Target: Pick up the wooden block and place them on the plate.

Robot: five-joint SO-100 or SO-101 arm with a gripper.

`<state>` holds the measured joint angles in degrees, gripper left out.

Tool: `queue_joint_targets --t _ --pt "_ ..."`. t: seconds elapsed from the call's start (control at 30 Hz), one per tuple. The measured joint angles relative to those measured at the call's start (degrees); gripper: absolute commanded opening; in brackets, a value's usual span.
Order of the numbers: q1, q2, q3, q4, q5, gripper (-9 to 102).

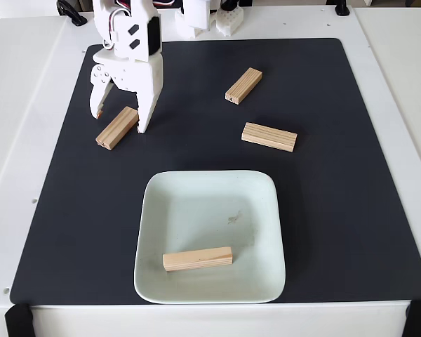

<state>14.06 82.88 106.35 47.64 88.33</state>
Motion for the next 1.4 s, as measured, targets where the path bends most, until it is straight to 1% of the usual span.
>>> queue_joint_targets --t 0.27,0.33,0.5,0.6,0.63,0.7,1.03,1.1,1.2,1.4 --pt "0.1 -1.4 -0.9 0.0 0.0 35" --pt "0.1 -1.5 -0.9 0.0 0.0 30" --pt "0.1 -1.6 -1.1 0.0 0.0 13" --pt "0.9 -1.6 -1.2 0.0 0.1 1" --pt "0.9 -1.7 -1.2 -0.4 0.1 -2" --pt "1.0 -1.7 -1.2 -0.3 0.2 0" --pt "1.0 -1.7 -1.2 -0.2 0.1 -1" --pt "1.0 -0.4 -1.1 1.8 -0.4 -1" --pt "-0.2 5.4 -1.0 4.5 -4.7 -1" --pt "-2.6 25.5 0.5 5.3 -15.2 -1"
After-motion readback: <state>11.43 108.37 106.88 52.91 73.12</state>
